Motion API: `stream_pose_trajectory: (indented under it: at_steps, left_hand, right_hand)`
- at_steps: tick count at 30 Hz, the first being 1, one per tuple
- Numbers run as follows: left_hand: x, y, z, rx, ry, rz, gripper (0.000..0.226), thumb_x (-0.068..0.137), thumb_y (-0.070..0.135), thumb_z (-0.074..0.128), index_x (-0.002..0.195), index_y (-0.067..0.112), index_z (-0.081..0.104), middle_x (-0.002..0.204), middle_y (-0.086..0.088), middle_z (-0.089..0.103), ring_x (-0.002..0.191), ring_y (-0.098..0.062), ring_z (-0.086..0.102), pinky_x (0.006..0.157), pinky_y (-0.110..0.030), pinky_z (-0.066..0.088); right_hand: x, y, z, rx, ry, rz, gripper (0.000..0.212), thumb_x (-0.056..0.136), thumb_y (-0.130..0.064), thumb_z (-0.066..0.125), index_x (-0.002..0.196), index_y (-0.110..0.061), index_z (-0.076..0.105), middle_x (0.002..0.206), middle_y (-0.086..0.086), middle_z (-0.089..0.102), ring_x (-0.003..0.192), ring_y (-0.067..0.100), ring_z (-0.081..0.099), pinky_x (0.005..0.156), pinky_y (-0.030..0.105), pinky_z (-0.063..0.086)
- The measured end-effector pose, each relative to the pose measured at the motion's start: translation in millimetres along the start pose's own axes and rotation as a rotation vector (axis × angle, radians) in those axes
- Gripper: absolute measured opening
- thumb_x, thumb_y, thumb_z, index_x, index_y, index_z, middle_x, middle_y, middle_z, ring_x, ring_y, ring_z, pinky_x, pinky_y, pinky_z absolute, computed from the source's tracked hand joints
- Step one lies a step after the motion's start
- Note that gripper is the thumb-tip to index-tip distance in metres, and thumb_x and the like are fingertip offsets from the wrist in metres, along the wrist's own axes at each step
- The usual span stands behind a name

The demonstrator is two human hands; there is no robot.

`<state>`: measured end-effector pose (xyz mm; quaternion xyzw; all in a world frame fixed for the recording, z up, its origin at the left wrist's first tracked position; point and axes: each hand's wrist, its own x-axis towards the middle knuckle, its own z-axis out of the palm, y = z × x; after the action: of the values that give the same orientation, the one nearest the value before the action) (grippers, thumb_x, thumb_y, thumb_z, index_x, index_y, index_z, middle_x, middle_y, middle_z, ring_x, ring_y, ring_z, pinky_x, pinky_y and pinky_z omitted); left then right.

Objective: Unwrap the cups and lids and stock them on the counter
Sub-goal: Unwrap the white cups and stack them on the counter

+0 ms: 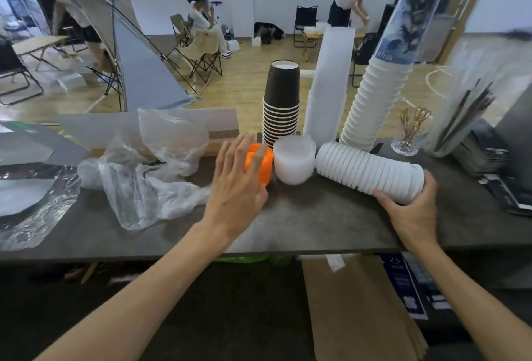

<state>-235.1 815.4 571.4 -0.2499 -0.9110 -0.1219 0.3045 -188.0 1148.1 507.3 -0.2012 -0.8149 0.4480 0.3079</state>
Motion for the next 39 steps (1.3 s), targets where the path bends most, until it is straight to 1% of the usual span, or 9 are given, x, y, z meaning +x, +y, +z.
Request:
stream_pose_trajectory:
  at_steps: [6,9,14,20,25,28,33,36,39]
  left_hand:
    - [60,99,46,-0.146,-0.223,0.232,0.083,0.083,0.017,0.072,0.152,0.015,0.026,0.16,-0.011,0.024,0.146,-0.029,0.025,0.121,-0.041,0.02]
    - [92,128,72,0.033,-0.372,0.268,0.094,0.081,0.023,0.077,0.154,0.016,0.018,0.16,-0.016,0.021,0.147,-0.035,0.023,0.122,-0.046,0.017]
    - [129,144,102,0.37,-0.538,0.252,0.1,0.076,0.033,0.078,0.151,0.015,0.016,0.142,-0.027,0.041,0.132,-0.045,0.039,0.117,-0.059,0.01]
    - [133,138,120,0.303,-0.555,0.233,0.086,0.078,0.045,0.071,0.148,0.022,0.027,0.135,-0.016,0.048,0.122,-0.037,0.048,0.109,-0.056,0.028]
    - [131,140,120,0.081,-0.575,0.208,0.086,0.071,0.046,0.072,0.144,0.025,0.032,0.135,-0.009,0.047,0.124,-0.032,0.047,0.106,-0.045,0.039]
    - [133,151,116,-0.165,-0.551,0.116,0.086,0.067,0.052,0.074,0.141,0.03,0.036,0.133,-0.004,0.052,0.122,-0.028,0.052,0.102,-0.043,0.045]
    - [132,191,117,-0.656,-0.437,-0.134,0.086,0.061,0.053,0.081,0.135,0.042,0.04,0.127,0.014,0.057,0.115,-0.009,0.057,0.091,-0.029,0.053]
    - [119,197,128,-0.812,-0.441,-0.281,0.091,0.059,0.055,0.083,0.136,0.048,0.035,0.128,0.017,0.055,0.115,-0.009,0.057,0.095,-0.036,0.054]
    - [118,195,125,-0.903,-0.43,-0.312,0.093,0.061,0.047,0.087,0.136,0.048,0.033,0.131,0.019,0.055,0.121,-0.007,0.056,0.099,-0.039,0.052]
  right_hand:
    - [9,-1,-19,-0.238,-0.049,-0.116,0.11,0.07,-0.035,0.089,0.154,-0.023,0.019,0.152,0.006,0.026,0.138,0.025,0.034,0.11,0.047,0.036]
    - [24,2,-34,-0.553,-0.163,-0.332,0.107,0.071,-0.037,0.086,0.154,-0.021,0.021,0.159,0.01,0.018,0.145,0.032,0.028,0.114,0.053,0.033]
    - [54,10,-49,-0.746,-0.402,-0.422,0.102,0.077,-0.034,0.078,0.157,-0.024,0.015,0.161,0.007,0.02,0.146,0.028,0.025,0.118,0.043,0.027]
    - [78,31,-67,-0.436,-0.548,-0.411,0.094,0.07,-0.031,0.082,0.149,-0.027,0.032,0.138,-0.004,0.03,0.12,0.018,0.048,0.105,0.04,0.047]
    - [89,31,-94,-0.094,-0.547,-0.327,0.097,0.066,-0.037,0.09,0.146,-0.037,0.036,0.137,-0.019,0.04,0.125,-0.007,0.042,0.108,0.024,0.037]
    - [104,10,-107,0.143,-0.475,-0.233,0.091,0.066,-0.048,0.088,0.143,-0.04,0.04,0.134,-0.023,0.051,0.123,-0.003,0.051,0.097,0.025,0.047]
    - [124,-45,-98,0.343,-0.286,-0.282,0.071,0.07,-0.056,0.075,0.134,-0.03,0.055,0.124,-0.026,0.058,0.116,-0.001,0.056,0.091,0.023,0.054]
    - [125,-51,-80,0.288,-0.326,-0.252,0.083,0.067,-0.061,0.076,0.139,-0.032,0.047,0.134,-0.017,0.053,0.124,0.004,0.052,0.103,0.039,0.051]
    - [122,-47,-71,0.323,-0.366,-0.21,0.1,0.062,-0.057,0.083,0.147,-0.031,0.036,0.14,-0.014,0.05,0.129,0.003,0.05,0.108,0.039,0.048]
